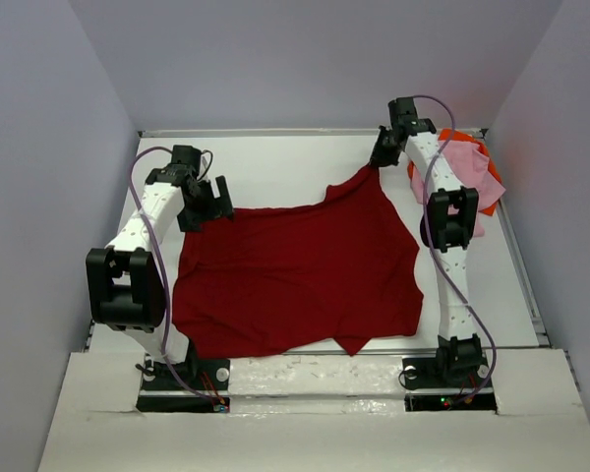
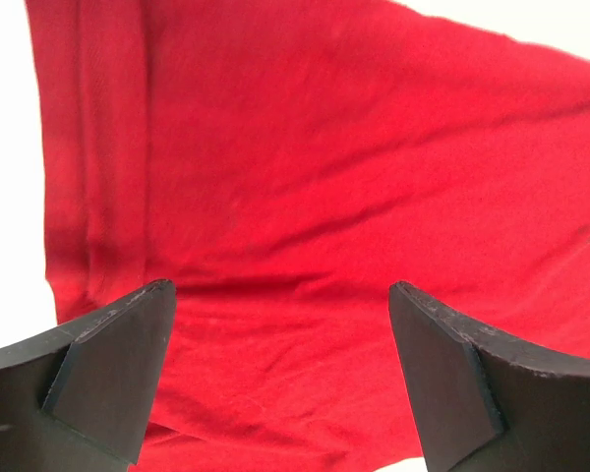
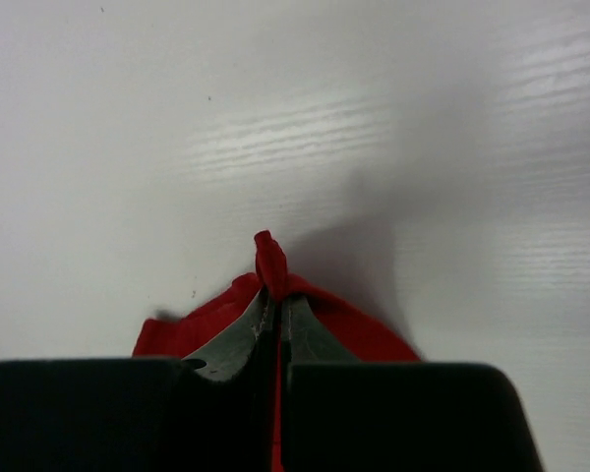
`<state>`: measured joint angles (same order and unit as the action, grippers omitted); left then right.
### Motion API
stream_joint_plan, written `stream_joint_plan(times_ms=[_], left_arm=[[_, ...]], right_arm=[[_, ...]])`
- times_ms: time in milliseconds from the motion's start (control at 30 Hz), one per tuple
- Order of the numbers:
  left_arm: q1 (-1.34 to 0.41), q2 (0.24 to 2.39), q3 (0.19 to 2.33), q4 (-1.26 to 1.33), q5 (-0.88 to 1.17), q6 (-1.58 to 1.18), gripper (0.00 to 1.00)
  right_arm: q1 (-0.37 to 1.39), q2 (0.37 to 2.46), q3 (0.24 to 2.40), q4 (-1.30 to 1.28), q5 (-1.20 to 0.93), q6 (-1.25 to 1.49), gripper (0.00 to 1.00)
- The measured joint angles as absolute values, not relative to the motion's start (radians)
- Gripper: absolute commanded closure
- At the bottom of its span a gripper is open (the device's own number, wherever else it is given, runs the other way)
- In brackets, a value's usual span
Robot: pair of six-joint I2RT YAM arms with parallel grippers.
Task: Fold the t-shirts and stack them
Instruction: Flatten out the tshirt
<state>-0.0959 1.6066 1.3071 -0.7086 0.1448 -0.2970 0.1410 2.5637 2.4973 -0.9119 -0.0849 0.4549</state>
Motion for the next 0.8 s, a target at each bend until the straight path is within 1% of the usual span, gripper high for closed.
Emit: stream_joint_plan(times_ms=[100,200,367,667,800], left_arm=[[-0.089,1.629,1.32,-0.715,0.121,-0.297,0.01],[-0.073,1.715,1.383,-0.722,0.107,-0.3,0.01],[-0.038,1.949,1.616,-0.702,0.102,-0.306,0.01],[0.044,2.24,2.019,-0.706,0.138,-0.343,0.01],[0.07,2.268,2.059,-0.71,0.12,-0.349,0.01]], right_arm=[[0.12,2.574,2.53,-0.893,-0.098,0.458,1.0],[0.105,2.566,2.483,-0.856,-0.109,0.458,1.0],[0.096,2.564,2.392,-0.85,-0.131,0.453,1.0],[0.099,2.562,2.357,-0.831,-0.167,0.434,1.0],[0.098,2.56,2.346,-0.819,-0.179,0.433,1.0]])
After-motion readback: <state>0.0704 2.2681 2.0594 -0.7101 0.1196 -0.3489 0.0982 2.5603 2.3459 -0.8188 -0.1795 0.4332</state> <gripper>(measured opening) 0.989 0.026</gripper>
